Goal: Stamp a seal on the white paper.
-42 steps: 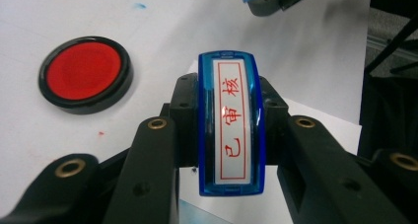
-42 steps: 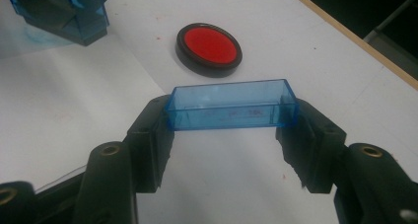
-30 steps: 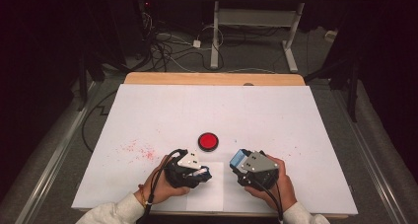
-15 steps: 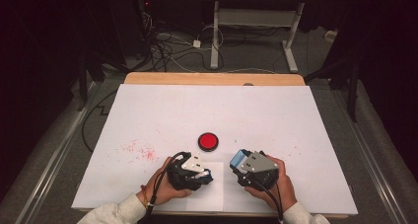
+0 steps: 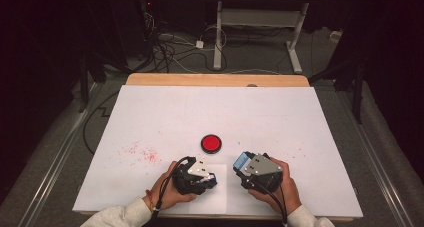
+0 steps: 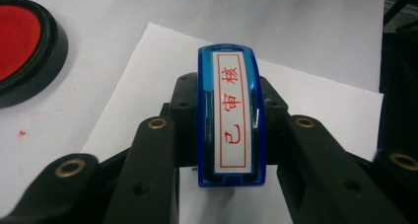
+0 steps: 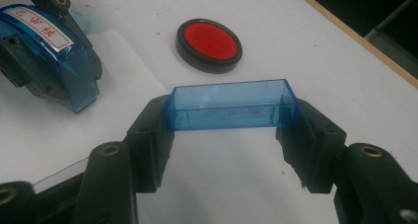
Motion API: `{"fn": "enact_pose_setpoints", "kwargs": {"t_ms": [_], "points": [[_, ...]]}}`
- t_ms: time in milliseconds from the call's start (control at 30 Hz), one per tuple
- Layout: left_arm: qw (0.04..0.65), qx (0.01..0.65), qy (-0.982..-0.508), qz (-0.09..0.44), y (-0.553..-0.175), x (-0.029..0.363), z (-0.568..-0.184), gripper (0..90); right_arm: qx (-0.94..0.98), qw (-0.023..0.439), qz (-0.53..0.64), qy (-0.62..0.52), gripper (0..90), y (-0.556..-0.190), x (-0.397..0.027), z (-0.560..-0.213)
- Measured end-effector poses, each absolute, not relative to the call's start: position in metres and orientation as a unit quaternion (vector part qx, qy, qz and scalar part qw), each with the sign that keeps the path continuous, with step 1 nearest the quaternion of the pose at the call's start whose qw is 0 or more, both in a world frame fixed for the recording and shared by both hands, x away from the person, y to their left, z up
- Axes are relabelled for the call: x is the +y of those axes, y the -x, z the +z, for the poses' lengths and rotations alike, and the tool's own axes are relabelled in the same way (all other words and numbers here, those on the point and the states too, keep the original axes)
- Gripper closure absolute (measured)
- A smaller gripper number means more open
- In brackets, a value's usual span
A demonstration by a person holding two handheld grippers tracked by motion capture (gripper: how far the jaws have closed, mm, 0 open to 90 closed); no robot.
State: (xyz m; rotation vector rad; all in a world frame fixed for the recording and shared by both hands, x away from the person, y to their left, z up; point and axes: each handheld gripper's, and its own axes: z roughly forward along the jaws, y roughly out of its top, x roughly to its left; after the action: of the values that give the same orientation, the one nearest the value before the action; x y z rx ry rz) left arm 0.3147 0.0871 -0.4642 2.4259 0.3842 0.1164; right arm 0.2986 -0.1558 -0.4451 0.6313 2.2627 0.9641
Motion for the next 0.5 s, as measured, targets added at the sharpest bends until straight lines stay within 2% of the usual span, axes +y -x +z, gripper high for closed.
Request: {"fn": "enact_pose_setpoints", "kwargs": {"t_ms": [500], "points": [[0.332,0.148,-0.931,0.040,-0.3161,0.0864,-0.4640,67.8,0.851,0.297,0.362,-0.239,40.8,-0.2983,-0.1565,-0.4451]]}}
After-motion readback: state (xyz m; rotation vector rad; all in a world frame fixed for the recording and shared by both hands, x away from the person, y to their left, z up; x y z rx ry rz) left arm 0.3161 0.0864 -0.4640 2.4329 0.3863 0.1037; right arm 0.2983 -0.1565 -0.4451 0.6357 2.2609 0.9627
